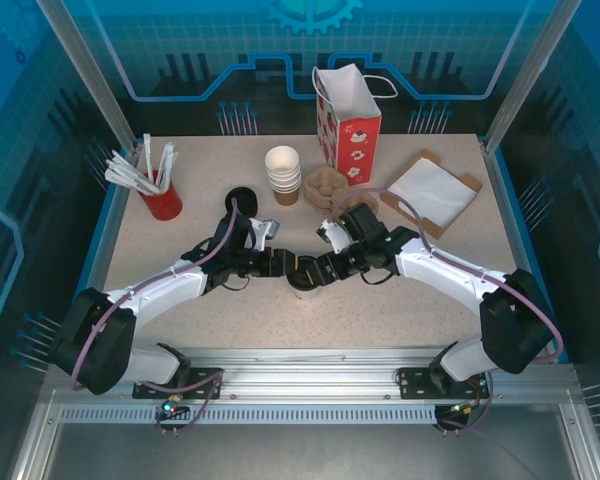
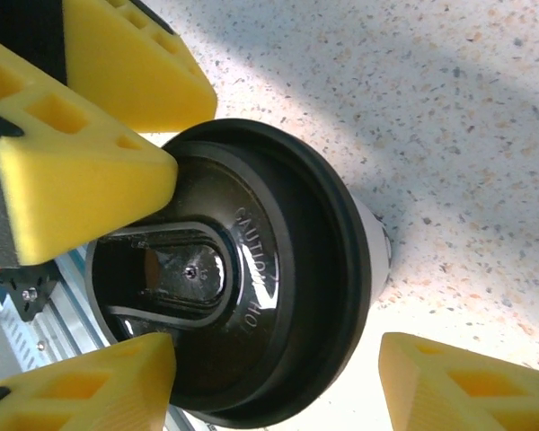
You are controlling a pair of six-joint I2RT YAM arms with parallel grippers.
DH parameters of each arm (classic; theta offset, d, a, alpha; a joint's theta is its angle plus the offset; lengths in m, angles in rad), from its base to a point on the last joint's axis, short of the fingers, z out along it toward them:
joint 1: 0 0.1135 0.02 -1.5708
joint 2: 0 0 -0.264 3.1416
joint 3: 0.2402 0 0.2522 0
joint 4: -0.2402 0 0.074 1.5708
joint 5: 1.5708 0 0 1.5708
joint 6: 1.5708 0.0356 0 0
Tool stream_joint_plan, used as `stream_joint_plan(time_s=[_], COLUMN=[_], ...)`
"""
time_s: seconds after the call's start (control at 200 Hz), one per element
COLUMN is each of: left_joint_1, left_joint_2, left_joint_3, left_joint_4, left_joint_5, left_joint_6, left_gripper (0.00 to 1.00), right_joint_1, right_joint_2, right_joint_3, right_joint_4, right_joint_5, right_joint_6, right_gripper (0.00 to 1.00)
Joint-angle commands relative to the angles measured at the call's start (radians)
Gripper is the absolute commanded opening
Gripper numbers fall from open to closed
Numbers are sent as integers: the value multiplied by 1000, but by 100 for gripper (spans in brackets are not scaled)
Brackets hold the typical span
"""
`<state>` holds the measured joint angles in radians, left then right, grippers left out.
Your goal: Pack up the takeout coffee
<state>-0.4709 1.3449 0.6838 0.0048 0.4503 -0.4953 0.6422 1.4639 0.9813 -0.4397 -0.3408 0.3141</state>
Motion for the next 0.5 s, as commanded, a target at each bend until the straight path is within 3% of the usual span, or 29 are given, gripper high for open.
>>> stream_joint_plan(time_s=[0.0,0.285,0.495], left_joint_1=[-13,-12,33], left_joint_2=[-11,-56,-175], left_joint_3=[35,100,82], left_joint_4=[-26,-33,-107], left_joint_5=[-13,-61,-186], left_joint_6=[-38,-74,-73], left_gripper=[58,68,72], right_joint_1=[-11,-8,125], right_joint_2=[7,-56,-104], right_joint_3=[49,123,115], right_joint_4=[-59,-132,-205], right_joint_5=[22,65,370], right_joint_6=[17,-17,-120], right_gripper=[66,80,94])
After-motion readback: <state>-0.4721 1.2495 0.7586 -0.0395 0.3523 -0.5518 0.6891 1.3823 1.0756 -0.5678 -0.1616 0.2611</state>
